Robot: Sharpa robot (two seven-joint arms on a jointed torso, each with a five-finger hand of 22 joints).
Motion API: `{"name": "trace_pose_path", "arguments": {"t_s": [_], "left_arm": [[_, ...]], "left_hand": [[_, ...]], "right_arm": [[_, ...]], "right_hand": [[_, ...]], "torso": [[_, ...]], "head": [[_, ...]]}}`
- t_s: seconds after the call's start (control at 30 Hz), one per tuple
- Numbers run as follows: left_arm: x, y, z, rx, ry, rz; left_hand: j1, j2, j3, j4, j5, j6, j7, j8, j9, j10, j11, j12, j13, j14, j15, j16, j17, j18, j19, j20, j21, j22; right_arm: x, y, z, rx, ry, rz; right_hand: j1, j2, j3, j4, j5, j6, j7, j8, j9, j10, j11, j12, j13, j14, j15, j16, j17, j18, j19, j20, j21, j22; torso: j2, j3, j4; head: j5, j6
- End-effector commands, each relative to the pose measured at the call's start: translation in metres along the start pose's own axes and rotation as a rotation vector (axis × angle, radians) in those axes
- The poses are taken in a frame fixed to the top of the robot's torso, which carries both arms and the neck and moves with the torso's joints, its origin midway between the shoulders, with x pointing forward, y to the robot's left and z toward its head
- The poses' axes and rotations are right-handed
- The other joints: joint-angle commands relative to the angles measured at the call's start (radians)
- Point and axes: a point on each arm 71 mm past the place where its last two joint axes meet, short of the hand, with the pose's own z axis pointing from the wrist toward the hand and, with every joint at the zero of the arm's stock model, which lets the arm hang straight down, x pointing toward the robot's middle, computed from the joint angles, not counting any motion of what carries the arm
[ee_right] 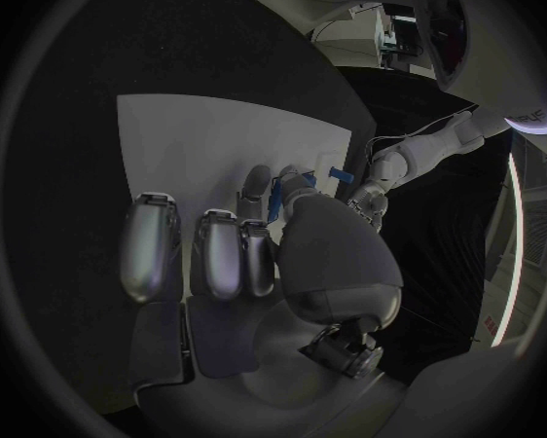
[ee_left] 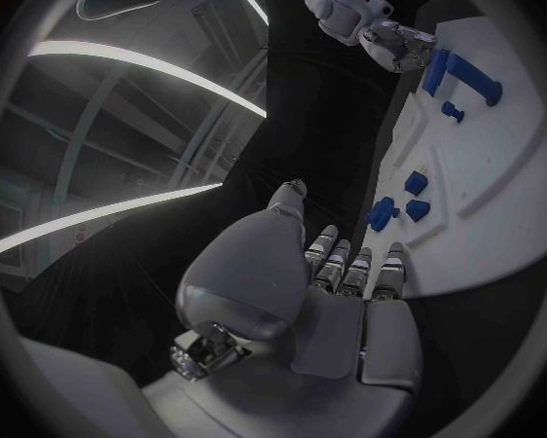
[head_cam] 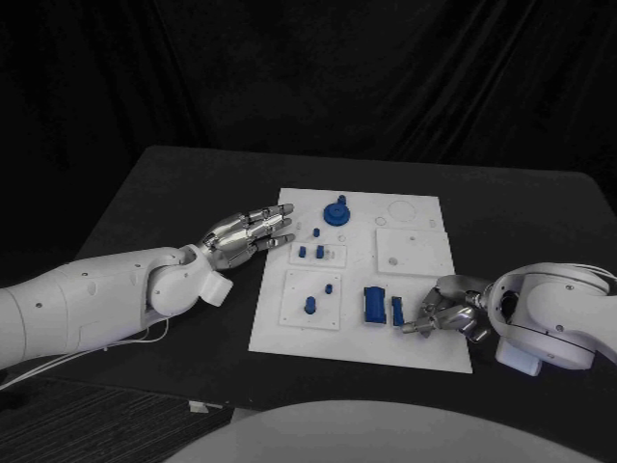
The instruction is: Assemble the parts on the task board
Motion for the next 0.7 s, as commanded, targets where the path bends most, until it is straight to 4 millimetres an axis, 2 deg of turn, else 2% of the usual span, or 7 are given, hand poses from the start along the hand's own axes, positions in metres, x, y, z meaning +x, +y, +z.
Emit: {"name": "trace_pose_path", "arguments": {"t_s": [0.03,0.47,0.57,0.63,0.7], "left_arm": [[0.0018,-0.0001,0.0004,0.012,0.011,-0.013],[0.0021,0.0008,0.0005,0.009,0.013,-0.015],[0.0020,0.0010,0.0004,0.009,0.013,-0.015],[0.0020,0.0011,0.0004,0.008,0.013,-0.016],[0.0020,0.0012,0.0004,0.008,0.014,-0.016]], "left_hand": [[-0.005,0.007,0.000,-0.008,0.005,0.001,0.005,0.005,0.001,-0.002,0.007,0.005,0.001,0.001,-0.007,0.004,0.001,0.011,0.005,-0.002,0.004,-0.002],[-0.005,0.007,0.000,-0.008,0.005,0.001,0.005,0.005,0.001,-0.002,0.007,0.005,0.001,0.001,-0.007,0.004,0.001,0.011,0.005,-0.002,0.004,-0.002],[-0.005,0.007,0.000,-0.009,0.005,0.000,0.005,0.005,0.001,-0.002,0.008,0.006,0.001,0.001,-0.007,0.004,0.001,0.011,0.005,-0.002,0.004,-0.002],[-0.005,0.007,0.000,-0.009,0.005,0.000,0.005,0.005,0.001,-0.002,0.008,0.006,0.001,0.001,-0.007,0.004,0.001,0.011,0.005,-0.002,0.004,-0.002],[-0.005,0.007,0.000,-0.009,0.005,0.000,0.005,0.005,0.001,-0.002,0.008,0.006,0.001,0.001,-0.007,0.004,0.001,0.011,0.005,-0.002,0.004,-0.002]], "right_arm": [[0.0007,-0.0017,0.0008,0.018,-0.004,-0.007],[0.0008,-0.0014,0.0029,0.020,0.005,-0.006],[0.0016,-0.0011,0.0025,0.019,0.012,-0.009],[0.0022,-0.0010,0.0022,0.018,0.017,-0.011],[0.0026,-0.0009,0.0021,0.017,0.021,-0.013]], "right_hand": [[-0.002,0.007,-0.005,-0.002,-0.009,0.007,0.000,-0.005,0.002,0.106,-0.002,0.004,0.263,0.053,-0.004,0.004,-0.001,-0.018,0.016,-0.002,0.004,0.184],[0.004,0.011,-0.008,-0.008,-0.017,0.011,-0.002,-0.005,0.005,0.106,-0.004,0.004,0.263,0.053,-0.004,0.003,-0.003,-0.018,0.016,-0.003,0.004,0.184],[0.012,0.004,-0.012,-0.016,-0.025,0.011,-0.001,-0.006,0.007,0.106,-0.004,0.004,0.263,0.053,-0.005,0.003,-0.003,-0.018,0.016,-0.003,0.003,0.183],[0.019,-0.012,-0.021,-0.025,-0.055,0.012,-0.001,-0.006,0.010,0.106,-0.003,0.004,0.263,0.053,-0.005,0.003,-0.004,-0.018,0.016,-0.003,0.004,0.184],[0.024,-0.020,-0.024,-0.028,-0.059,0.013,-0.001,-0.007,0.011,0.106,-0.003,0.004,0.263,0.053,-0.005,0.003,-0.003,-0.017,0.015,-0.003,0.003,0.183]], "torso": [[0.000,-0.0001,0.0007],[0.000,0.0002,0.0001],[0.000,0.0002,0.0000],[0.000,0.0001,0.0000],[0.000,0.0001,0.0001]], "head": [[0.000,0.000],[0.001,0.000],[0.001,0.000],[0.000,0.000],[0.001,0.000]]}}
